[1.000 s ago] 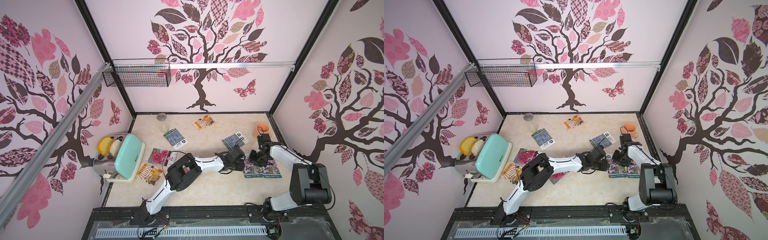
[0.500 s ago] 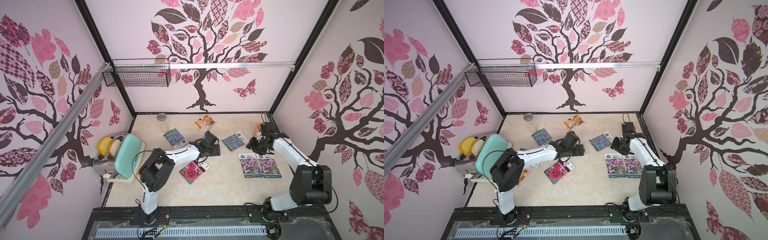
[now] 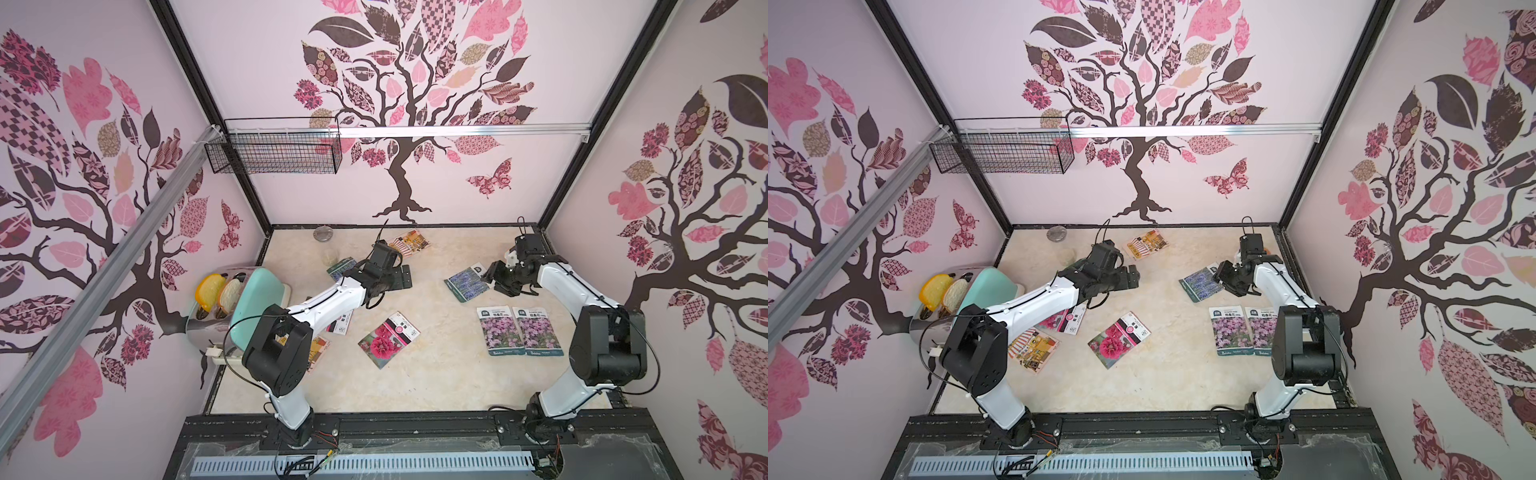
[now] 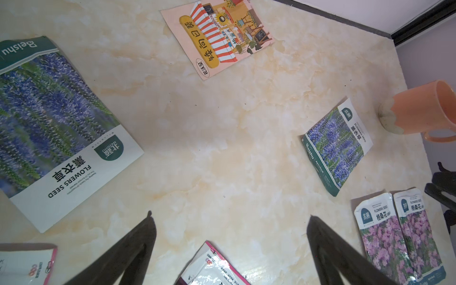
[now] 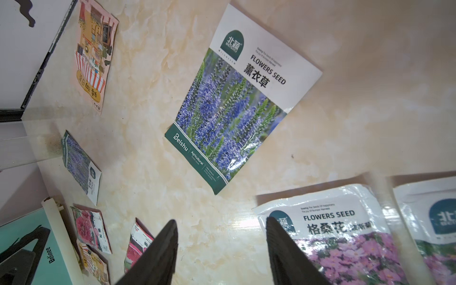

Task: Arrange the seed packets in a row
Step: Pick up the seed packet from the center of the board.

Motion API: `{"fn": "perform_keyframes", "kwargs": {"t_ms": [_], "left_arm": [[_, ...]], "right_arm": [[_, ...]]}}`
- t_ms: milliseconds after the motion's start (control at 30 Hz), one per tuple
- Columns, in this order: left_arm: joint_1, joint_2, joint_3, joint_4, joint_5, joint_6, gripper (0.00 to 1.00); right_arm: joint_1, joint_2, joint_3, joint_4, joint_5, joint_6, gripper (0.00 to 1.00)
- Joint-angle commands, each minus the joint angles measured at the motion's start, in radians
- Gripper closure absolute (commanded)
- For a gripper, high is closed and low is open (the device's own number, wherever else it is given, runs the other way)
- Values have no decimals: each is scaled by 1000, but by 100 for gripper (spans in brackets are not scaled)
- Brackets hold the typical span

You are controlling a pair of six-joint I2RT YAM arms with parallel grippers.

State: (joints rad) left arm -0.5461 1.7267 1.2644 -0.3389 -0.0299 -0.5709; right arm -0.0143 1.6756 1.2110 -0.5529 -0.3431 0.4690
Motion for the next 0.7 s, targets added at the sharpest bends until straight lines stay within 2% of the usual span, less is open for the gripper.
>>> {"fn": "perform_keyframes", "kwargs": {"t_ms": [0,67,100,167,233,300,500,667], "left_arm": [[71,34,41,23,109,70,3],[74,107,133,-10,147,109,3],[73,157,198,-34,206,139,3],[61,244,309,-53,274,173,3],[46,324,407,-66,308,190,3],[33,394,499,-75,342,225,3],[13,599,788,-157,413,306,3],[7,740,948,-180,467,323,3]], "right_arm": [[6,37,12,22,-22,6,38],[4,61,10,28,-10,10,35],[4,75,11,32,-10,8,35],[-2,93,8,50,-12,14,24],[-5,104,8,74,-15,22,18],[-6,119,25,74,-6,23,1],[-12,160,40,84,4,39,1],[-26,184,26,136,7,71,1]]}}
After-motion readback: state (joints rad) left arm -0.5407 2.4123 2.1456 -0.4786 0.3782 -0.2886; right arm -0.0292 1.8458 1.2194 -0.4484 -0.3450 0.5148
